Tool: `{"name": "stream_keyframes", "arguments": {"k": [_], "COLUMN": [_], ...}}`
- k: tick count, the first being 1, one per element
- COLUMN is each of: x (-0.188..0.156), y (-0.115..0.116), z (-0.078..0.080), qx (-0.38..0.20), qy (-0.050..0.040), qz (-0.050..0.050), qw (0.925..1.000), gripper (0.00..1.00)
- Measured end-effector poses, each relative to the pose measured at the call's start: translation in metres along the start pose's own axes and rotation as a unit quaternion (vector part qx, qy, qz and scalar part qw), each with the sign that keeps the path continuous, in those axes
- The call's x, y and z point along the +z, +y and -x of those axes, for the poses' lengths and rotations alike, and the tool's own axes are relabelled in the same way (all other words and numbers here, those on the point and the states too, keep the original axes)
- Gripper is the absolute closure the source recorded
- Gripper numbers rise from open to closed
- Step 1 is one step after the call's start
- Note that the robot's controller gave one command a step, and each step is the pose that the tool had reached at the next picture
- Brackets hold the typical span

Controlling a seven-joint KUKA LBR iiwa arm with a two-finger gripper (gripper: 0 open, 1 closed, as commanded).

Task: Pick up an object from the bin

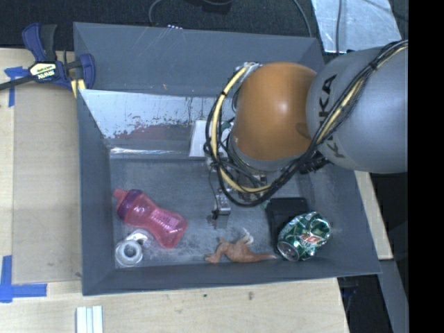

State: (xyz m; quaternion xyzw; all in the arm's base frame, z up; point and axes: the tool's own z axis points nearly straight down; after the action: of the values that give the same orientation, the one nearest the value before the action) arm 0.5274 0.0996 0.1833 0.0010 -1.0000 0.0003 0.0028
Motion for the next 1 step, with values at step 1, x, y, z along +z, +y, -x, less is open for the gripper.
{"name": "stream_keyframes", "arguments": {"k": [1], "x": [-0.0045], "y": [-0.0003], "z": [0.0018], "qx": [0.001], "qy": [-0.0043], "qz": [0.001], "qw": [1.0], "gripper": [0.0]}}
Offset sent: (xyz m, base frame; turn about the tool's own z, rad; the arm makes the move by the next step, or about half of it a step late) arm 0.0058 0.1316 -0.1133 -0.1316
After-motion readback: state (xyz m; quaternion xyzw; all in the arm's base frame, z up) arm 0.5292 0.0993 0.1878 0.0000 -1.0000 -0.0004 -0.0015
